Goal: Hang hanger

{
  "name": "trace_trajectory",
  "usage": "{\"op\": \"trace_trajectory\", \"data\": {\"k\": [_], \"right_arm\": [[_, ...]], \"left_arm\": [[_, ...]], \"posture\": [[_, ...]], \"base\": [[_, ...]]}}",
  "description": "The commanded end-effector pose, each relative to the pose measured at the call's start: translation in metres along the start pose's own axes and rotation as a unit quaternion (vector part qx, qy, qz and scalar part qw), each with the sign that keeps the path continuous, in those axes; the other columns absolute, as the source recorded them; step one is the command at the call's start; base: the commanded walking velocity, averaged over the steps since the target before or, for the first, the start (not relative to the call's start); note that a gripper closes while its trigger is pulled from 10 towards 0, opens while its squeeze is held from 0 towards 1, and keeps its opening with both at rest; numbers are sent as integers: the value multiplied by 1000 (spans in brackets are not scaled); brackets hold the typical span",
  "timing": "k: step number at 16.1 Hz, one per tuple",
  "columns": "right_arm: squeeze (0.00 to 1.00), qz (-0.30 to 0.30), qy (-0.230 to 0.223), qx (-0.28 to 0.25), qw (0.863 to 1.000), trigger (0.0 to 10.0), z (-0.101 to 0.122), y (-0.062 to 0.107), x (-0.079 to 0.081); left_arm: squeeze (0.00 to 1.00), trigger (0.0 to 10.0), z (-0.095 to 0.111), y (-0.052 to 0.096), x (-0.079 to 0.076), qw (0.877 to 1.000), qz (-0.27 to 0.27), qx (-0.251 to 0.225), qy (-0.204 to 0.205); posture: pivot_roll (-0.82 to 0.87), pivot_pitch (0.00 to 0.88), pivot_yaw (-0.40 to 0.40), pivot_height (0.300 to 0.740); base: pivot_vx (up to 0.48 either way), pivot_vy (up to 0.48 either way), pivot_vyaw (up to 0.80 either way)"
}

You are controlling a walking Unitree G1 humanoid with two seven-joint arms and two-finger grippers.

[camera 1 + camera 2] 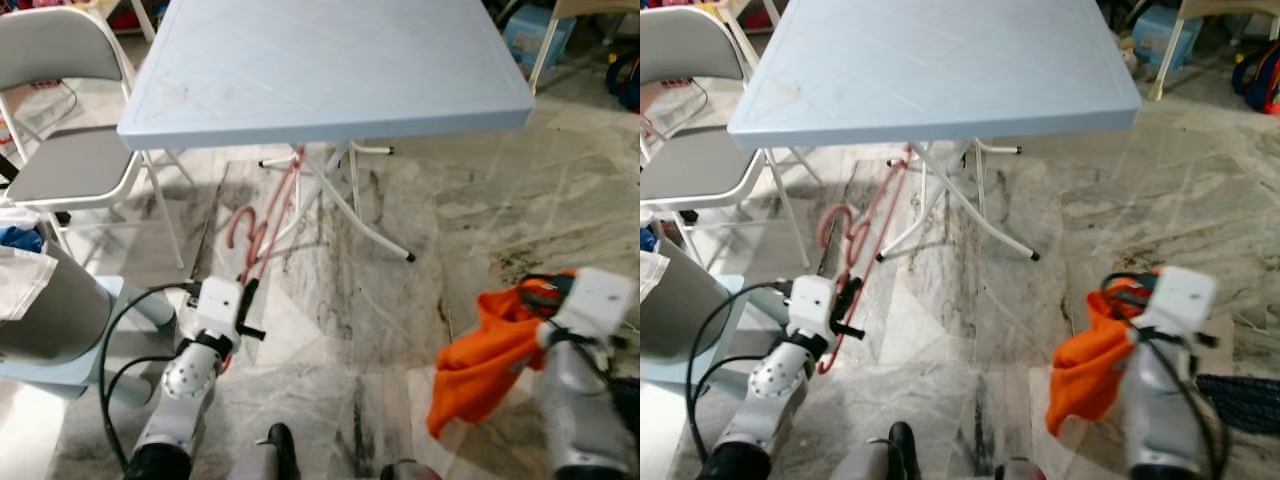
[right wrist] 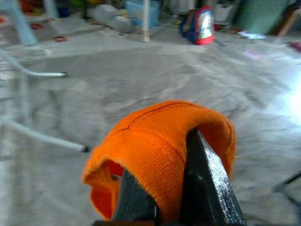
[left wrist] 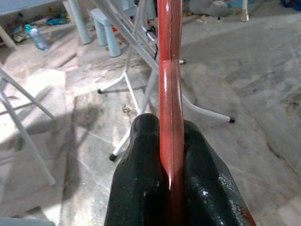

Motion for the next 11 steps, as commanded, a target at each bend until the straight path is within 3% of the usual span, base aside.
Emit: {"op": "trace_trajectory", "data": {"k": [1, 3, 8, 11], "right_arm": [[0, 11, -11, -24, 1000, 10000, 12, 3, 6], [0, 27, -35, -53, 998, 10000, 31, 12, 18], [0, 33, -41, -58, 997, 10000, 38, 14, 20], [0, 36, -48, -74, 995, 10000, 48, 14, 21]], "left_arm": [[0, 10000, 3, 4, 10, 1000, 17, -2, -3], [0, 10000, 14, 3, 6, 1000, 8, -11, 3], [0, 10000, 16, 5, 0, 1000, -4, -12, 28], [0, 10000, 23, 4, -4, 999, -10, -17, 39]], "posture": [[35, 177, 85, 740], [39, 187, 98, 740], [39, 203, 99, 740], [37, 206, 93, 740]], "base": [[0, 0, 0], [0, 0, 0], [0, 0, 0], [320, 0, 0]]}}
Point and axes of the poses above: a point about 5 cm out from each wrist's last joint towards the gripper, its own y axis pointing back from the gripper into the wrist, its own z axis along the axis of the wrist's last joint, x = y × z, the point moved 4 cm from there along -y, pointing out of the wrist towards the gripper, and after that the axes turned 15 degrees about y, right-handed, at the moved point
